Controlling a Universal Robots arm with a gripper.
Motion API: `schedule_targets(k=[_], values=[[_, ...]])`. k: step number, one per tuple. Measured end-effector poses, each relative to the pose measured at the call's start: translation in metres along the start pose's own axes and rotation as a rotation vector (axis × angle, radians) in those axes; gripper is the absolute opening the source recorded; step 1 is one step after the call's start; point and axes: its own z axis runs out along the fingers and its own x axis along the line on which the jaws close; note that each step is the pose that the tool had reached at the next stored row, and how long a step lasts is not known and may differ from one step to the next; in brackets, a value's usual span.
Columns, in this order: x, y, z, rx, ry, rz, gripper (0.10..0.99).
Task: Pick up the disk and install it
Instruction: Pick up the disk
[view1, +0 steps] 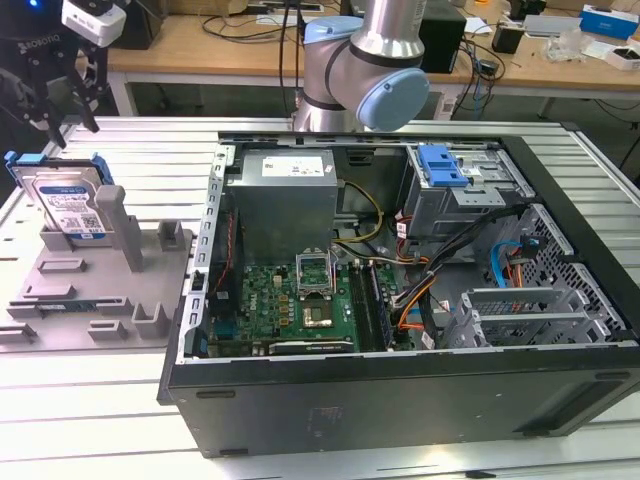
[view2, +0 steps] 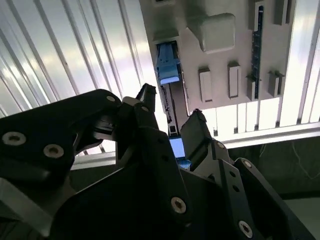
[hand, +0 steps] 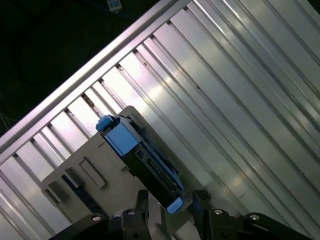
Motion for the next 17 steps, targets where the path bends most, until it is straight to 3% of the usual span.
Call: schedule_targets(k=[3,11,15,17], values=[[0.0001,0.0000,0.0002,0.006,0.0096,-0.088,0.482],[0.0000,0.0000,0.0010,0.011,0.0185,-0.272,0.482],[0.0000,0.0000,0.0014,0.015,0.0192,-0.340,0.482],[0.0000,0.0000,0.0023,0.029,0.0130,-0.393,0.482]])
